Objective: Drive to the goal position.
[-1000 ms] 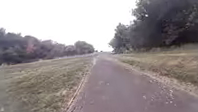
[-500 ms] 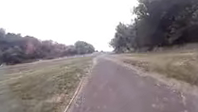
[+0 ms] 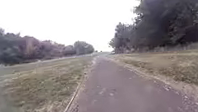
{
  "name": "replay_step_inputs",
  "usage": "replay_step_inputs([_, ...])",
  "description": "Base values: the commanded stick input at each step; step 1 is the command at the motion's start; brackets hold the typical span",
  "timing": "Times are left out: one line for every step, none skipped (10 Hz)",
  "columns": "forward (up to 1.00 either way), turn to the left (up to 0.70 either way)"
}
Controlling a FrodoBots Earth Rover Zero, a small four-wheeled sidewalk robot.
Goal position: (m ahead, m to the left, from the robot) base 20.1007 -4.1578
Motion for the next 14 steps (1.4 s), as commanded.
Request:
replay_step_inputs([0.60,-0.14])
replay_step_inputs([0.60,-0.14])
replay_step_inputs([0.60,-0.14])
replay_step_inputs([0.60,-0.14])
replay_step_inputs([0.60,-0.14])
replay_step_inputs([0.60,-0.14])
replay_step_inputs([0.60,-0.14])
replay_step_inputs([0.60,-0.14])
replay_step_inputs([0.60,-0.14])
replay_step_inputs([0.60,-0.14])
replay_step_inputs([0.60,-0.14])
replay_step_inputs([0.60,-0.14])
replay_step_inputs([0.60,-0.14])
replay_step_inputs([0.60,-0.14])
